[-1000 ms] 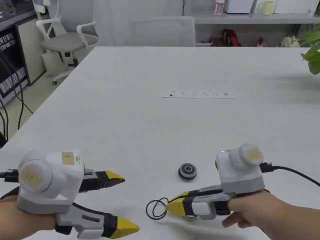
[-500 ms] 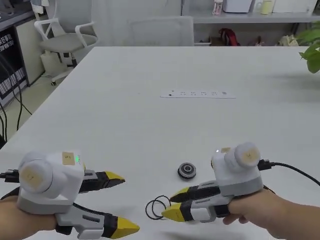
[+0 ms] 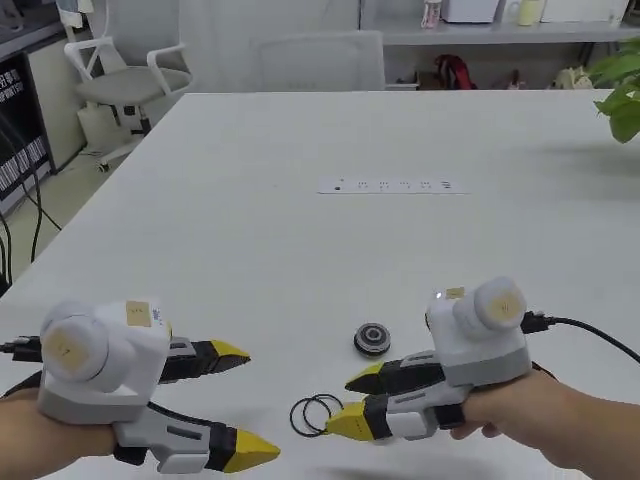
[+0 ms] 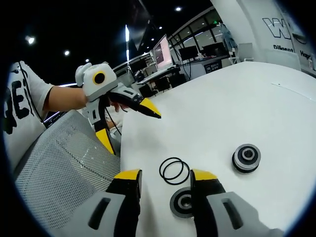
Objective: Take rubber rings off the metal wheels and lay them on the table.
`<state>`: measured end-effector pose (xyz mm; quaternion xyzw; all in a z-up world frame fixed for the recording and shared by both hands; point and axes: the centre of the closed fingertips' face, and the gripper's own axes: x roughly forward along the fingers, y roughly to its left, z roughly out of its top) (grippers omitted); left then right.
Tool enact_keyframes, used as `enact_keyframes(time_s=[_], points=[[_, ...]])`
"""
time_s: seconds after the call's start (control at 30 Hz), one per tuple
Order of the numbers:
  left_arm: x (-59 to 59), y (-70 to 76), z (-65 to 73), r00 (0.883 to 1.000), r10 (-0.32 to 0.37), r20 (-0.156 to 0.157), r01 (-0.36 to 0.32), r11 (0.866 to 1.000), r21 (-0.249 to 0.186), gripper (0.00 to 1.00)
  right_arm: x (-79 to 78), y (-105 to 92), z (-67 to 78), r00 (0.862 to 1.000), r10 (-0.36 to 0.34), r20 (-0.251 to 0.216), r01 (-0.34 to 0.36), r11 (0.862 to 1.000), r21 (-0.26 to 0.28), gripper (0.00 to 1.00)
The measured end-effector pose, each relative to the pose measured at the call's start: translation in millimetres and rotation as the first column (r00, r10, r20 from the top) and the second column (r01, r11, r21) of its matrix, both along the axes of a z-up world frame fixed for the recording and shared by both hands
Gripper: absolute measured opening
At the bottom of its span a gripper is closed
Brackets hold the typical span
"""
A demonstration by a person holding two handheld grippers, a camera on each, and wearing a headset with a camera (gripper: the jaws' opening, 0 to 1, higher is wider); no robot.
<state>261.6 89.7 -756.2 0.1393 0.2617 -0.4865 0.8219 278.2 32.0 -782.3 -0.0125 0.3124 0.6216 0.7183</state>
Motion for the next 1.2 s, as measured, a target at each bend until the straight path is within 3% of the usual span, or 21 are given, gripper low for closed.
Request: enact_keyframes(time_s=[0.47,0.77,1.0,1.2], points=[[13.6,-9.6,4.0,1.000,-0.015,-0.007,0.015,1.000,-0.006,0.62,20.8,-27.5,6.5,0.997,-0.080,0.009,0.080,0.997,0.014,0.36],[27.8,-17.8,7.1,1.000,-0.017,-0.008,0.017,1.000,-0.025,0.60,45.4,-47.0,11.2,0.989,-0.138,0.044,0.138,0.990,0.007,0.32],[38.2,-25.5,5.5,1.000,-0.027,-0.008,0.027,0.999,-0.024,0.57,62.2,-57.3,5.6,0.981,-0.182,0.063,0.183,0.983,-0.010,0.32],[53.6,-31.1,5.8,1.000,0.003,-0.020,-0.004,0.998,-0.059,0.54,67.9,-57.7,-2.2,0.977,-0.195,0.089,0.198,0.980,-0.028,0.29]])
